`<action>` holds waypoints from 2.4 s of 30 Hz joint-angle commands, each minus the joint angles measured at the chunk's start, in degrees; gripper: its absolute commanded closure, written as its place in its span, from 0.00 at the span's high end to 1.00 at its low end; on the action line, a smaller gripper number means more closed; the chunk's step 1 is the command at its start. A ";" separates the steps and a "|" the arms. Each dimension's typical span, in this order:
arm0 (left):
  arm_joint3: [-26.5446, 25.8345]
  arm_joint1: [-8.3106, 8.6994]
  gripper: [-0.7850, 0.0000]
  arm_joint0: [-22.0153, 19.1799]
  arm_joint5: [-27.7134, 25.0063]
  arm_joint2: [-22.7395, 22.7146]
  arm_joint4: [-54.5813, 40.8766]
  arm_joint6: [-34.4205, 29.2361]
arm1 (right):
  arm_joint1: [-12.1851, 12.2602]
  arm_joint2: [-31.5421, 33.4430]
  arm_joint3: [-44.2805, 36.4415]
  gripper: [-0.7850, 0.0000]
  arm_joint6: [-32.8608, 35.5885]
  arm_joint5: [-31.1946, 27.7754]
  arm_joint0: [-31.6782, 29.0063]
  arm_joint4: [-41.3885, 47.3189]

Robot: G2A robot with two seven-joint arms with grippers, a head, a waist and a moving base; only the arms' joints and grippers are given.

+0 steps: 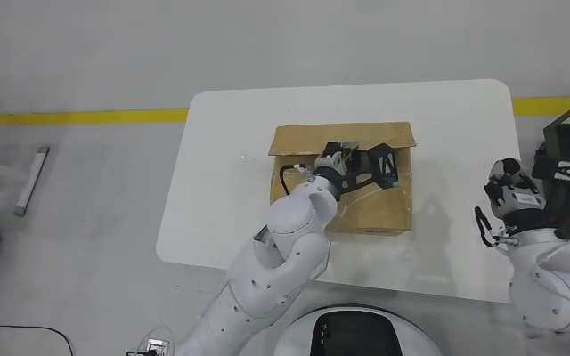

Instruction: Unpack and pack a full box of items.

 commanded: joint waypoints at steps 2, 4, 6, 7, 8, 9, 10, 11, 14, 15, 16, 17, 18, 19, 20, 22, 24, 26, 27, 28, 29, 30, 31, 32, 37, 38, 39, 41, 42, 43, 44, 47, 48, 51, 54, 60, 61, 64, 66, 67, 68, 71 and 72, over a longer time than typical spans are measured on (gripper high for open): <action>-2.44 -0.16 0.00 1.36 -1.18 0.01 -1.35 -1.13 | 0.03 0.18 -0.21 0.00 0.07 -0.16 0.08 0.14; -3.69 -0.26 0.00 1.73 -2.18 0.01 -1.70 -1.82 | 0.05 0.37 -0.30 0.00 0.05 -0.26 0.12 0.27; -3.94 -0.42 0.65 1.51 -2.08 -0.08 -1.55 -1.97 | 0.07 0.53 -0.34 0.00 0.09 -0.36 0.18 0.35; -3.43 -0.54 1.00 1.06 -1.60 -0.20 -1.40 -1.78 | 0.08 0.62 -0.31 0.00 0.11 -0.42 0.22 0.38; -2.70 -0.67 1.00 0.41 -1.24 -0.19 -1.11 -1.35 | 0.10 0.71 -0.30 0.00 0.13 -0.49 0.31 0.40; -1.81 -0.82 1.00 -0.46 -0.83 -0.13 -0.65 -0.70 | 0.11 0.79 -0.30 0.00 0.12 -0.52 0.41 0.50; -0.86 -1.00 1.00 -1.60 -0.09 -0.15 -0.20 0.21 | 0.12 0.88 -0.37 0.00 0.15 -0.64 0.54 0.59; 0.42 -1.18 1.00 -2.74 0.41 -0.07 0.24 1.10 | 0.14 0.99 -0.41 0.00 0.16 -0.72 0.64 0.66; 5.40 -1.83 1.00 -7.31 2.82 -0.15 2.04 4.09 | 0.19 1.43 -0.65 0.00 0.38 -0.96 0.90 1.04; 7.46 -2.07 1.00 -9.03 3.61 -0.18 2.69 5.05 | 0.21 1.58 -0.73 0.00 0.45 -1.07 0.94 1.14; 9.45 -2.32 1.00 -10.62 4.41 -0.12 3.07 6.14 | 0.22 1.72 -0.80 0.00 0.52 -1.21 0.97 1.38; 11.70 -2.60 1.00 -12.21 5.70 -0.21 3.43 6.98 | 0.23 1.82 -0.88 0.00 0.63 -1.51 0.95 1.84; 14.28 -2.89 1.00 -13.68 6.45 -0.01 3.76 7.78 | 0.26 1.98 -0.93 0.00 0.82 -1.92 0.89 2.22; 16.58 -3.20 1.00 -15.27 7.18 0.28 4.14 8.75 | 0.29 2.18 -0.96 0.00 0.95 -2.34 0.78 2.53; 19.17 -3.52 1.00 -16.69 8.26 0.50 4.47 9.52 | 0.32 2.38 -0.98 0.00 1.17 -2.83 0.62 2.87; 23.96 -4.26 1.00 -19.07 9.80 1.28 4.28 11.14 | 0.39 2.76 -1.13 0.00 1.48 -3.73 0.21 3.29; 28.31 -5.00 1.00 -20.97 10.95 2.19 4.20 11.97 | 0.44 3.06 -1.22 0.00 1.60 -4.30 -0.24 3.48; 32.02 -5.73 1.00 -22.39 11.92 2.99 3.84 12.57 | 0.50 3.34 -1.15 0.00 1.78 -4.82 -0.63 3.50; 33.46 -6.09 1.00 -22.90 12.27 3.35 3.45 12.81 | 0.53 3.41 -1.13 0.00 1.85 -5.02 -0.75 3.58; 34.79 -6.41 1.00 -23.35 12.33 3.73 3.28 12.83 | 0.55 3.43 -1.08 0.00 2.07 -5.31 -0.88 3.67; 35.61 -6.72 1.00 -23.74 12.61 3.91 2.86 12.97 | 0.58 3.47 -1.11 0.00 2.16 -5.49 -0.96 3.70; 36.50 -6.99 1.00 -23.94 12.59 4.13 2.53 12.91 | 0.60 3.42 -1.11 0.00 2.37 -5.74 -1.03 4.07; 37.18 -7.23 1.00 -24.16 12.48 4.30 2.34 12.85 | 0.62 3.46 -1.07 0.00 2.58 -5.92 -1.05 4.41; 37.66 -7.42 1.00 -24.34 12.54 4.37 2.22 12.85 | 0.65 3.43 -1.04 0.00 2.88 -6.36 -1.04 4.73; 36.71 -8.03 1.00 -23.68 14.86 2.76 -0.45 12.56 | 0.78 3.67 -0.30 0.00 5.05 -9.62 -0.22 11.73; 35.56 -8.03 1.00 -23.29 15.51 1.91 -1.36 12.39 | 0.82 3.69 -0.10 0.00 6.26 -11.00 0.03 14.57; 34.31 -7.95 1.00 -22.71 15.67 1.06 -2.09 12.03 | 0.95 3.99 0.12 0.00 8.14 -13.20 0.35 17.57; 30.65 -7.63 1.00 -21.01 16.05 -1.31 -4.12 11.26 | 1.38 5.38 0.75 0.00 11.41 -18.67 1.03 21.53; 28.39 -7.37 1.00 -19.93 15.72 -2.42 -4.58 10.91 | 1.53 5.84 1.30 0.00 13.06 -21.08 1.32 25.04; 25.78 -7.07 1.00 -18.66 15.45 -3.71 -5.24 10.75 | 1.72 6.58 1.64 0.00 14.61 -23.39 1.66 28.11; 23.13 -6.73 1.00 -17.10 15.03 -5.00 -5.79 10.50 | 1.92 7.37 2.02 0.00 16.12 -25.69 1.92 30.95; 14.28 -5.77 1.00 -11.71 12.49 -8.60 -7.79 8.86 | 2.58 9.18 3.06 0.00 21.91 -31.95 2.27 39.70; 11.47 -5.43 1.00 -10.04 11.36 -9.56 -7.61 8.29 | 2.81 9.76 3.41 0.00 23.30 -33.97 2.34 41.52; 4.41 -4.51 1.00 -5.14 8.37 -12.21 -6.78 6.42 | 3.41 11.41 3.76 0.00 25.23 -37.95 2.56 38.99; -0.66 -3.90 1.00 -1.58 6.62 -14.07 -5.90 5.23 | 3.41 11.41 3.76 0.00 25.23 -37.95 2.56 38.99; -3.96 -3.49 1.00 1.86 7.34 -14.69 -3.45 4.86 | 3.53 10.43 3.95 0.00 24.17 -36.54 2.39 36.61; -3.96 -3.49 1.00 1.86 7.34 -14.69 -3.45 4.86 | 3.60 9.70 3.90 0.00 24.06 -36.27 2.62 36.13; -3.96 -3.49 1.00 1.86 7.34 -14.69 -3.45 4.86 | 3.85 7.67 4.69 0.31 23.59 -35.65 3.64 34.52; -3.96 -3.49 1.00 1.86 7.34 -14.69 -3.45 4.86 | 3.97 6.53 5.42 0.33 22.79 -34.95 4.39 34.39; -3.96 -3.49 1.00 1.86 7.34 -14.69 -3.45 4.86 | 4.03 5.98 5.69 0.33 22.54 -34.58 4.74 34.47; -3.96 -3.49 1.00 1.86 7.34 -14.69 -3.45 4.86 | 4.10 5.40 6.00 0.34 22.55 -34.24 5.02 34.46; -3.96 -3.49 1.00 1.86 7.34 -14.69 -3.45 4.86 | 4.37 3.64 7.01 0.35 22.96 -34.03 5.83 33.40; -3.96 -3.49 1.00 1.86 7.34 -14.69 -3.45 4.86 | 4.46 3.23 7.18 0.36 22.93 -34.01 6.15 32.69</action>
